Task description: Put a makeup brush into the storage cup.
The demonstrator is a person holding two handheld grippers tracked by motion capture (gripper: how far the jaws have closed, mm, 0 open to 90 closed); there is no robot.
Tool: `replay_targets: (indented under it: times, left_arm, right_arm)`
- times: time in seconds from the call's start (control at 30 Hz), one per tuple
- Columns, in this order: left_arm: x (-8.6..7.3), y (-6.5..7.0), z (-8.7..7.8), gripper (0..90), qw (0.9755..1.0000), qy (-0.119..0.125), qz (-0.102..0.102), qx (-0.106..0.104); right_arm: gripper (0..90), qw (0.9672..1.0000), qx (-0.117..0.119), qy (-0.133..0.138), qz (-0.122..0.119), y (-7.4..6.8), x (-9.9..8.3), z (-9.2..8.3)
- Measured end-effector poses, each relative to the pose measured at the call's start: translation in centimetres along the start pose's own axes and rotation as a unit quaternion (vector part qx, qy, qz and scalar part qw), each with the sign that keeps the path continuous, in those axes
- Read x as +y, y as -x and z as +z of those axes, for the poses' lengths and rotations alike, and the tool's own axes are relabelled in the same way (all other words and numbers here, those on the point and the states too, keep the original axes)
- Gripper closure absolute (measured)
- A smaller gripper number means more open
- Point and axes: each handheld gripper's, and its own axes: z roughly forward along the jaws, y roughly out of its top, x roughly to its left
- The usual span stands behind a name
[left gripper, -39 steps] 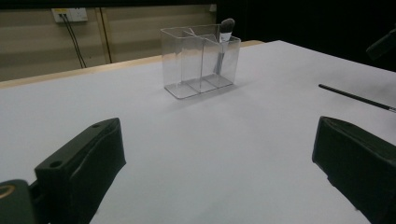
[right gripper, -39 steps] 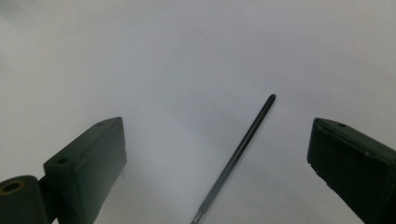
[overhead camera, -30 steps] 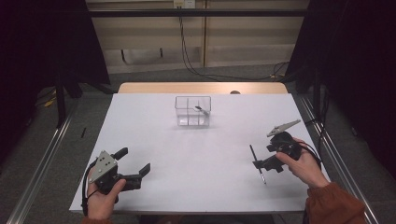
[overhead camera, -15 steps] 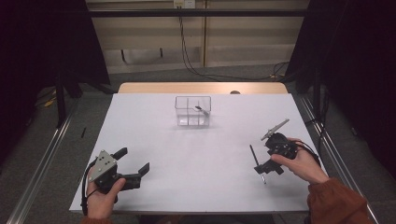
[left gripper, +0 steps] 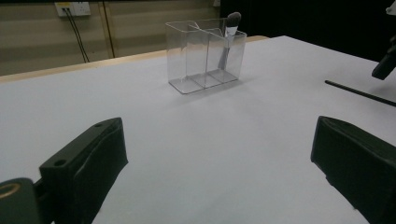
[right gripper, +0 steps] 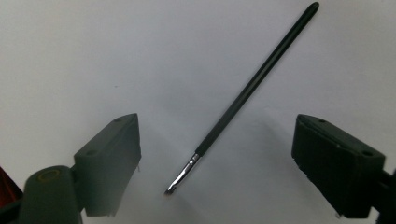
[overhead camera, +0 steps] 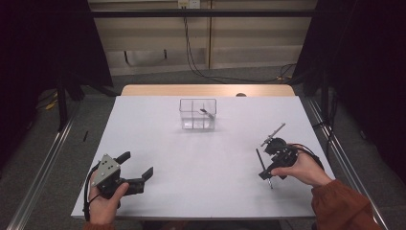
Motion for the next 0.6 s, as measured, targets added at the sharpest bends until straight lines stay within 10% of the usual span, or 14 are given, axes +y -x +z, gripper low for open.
replay_targets:
  times: [0.6]
  left_arm:
    - [0.0,0.0,0.0,3.8,1.0000,-0.004,0.004,-0.001]
  right_arm:
    - [49.0,0.9991,-0.026,-0.030,0.013,-0.3,0.1,2.0]
